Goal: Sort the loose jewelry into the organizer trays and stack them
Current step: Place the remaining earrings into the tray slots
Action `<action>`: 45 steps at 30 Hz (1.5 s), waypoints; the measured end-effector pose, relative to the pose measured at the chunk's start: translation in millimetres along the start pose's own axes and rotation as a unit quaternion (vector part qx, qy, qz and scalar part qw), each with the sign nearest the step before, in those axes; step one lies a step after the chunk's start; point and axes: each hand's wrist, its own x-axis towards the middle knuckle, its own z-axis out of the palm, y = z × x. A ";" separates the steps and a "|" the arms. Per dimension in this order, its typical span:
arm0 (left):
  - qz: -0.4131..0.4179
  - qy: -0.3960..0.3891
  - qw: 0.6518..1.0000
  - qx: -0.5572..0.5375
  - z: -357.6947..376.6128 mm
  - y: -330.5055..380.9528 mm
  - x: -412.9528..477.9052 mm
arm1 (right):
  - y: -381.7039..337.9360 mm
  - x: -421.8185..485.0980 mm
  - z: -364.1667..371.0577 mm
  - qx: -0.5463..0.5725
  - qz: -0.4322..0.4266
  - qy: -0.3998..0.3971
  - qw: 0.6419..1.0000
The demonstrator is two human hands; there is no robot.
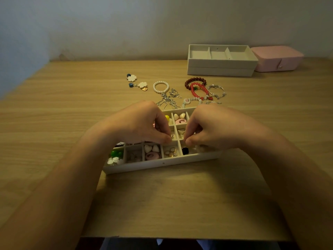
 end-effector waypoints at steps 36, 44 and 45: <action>-0.131 0.230 0.958 0.108 -42.6 -80.6 95.3 | 19.2 142.2 -24.7 0.180 0.024 0.214 0.960; -0.045 0.140 0.902 -0.407 -44.6 -2.4 23.0 | 16.4 70.0 -29.1 0.300 -0.109 0.189 0.929; -0.037 0.109 0.887 -0.448 -42.7 0.8 17.8 | 15.1 62.0 -28.3 0.310 -0.116 0.197 0.923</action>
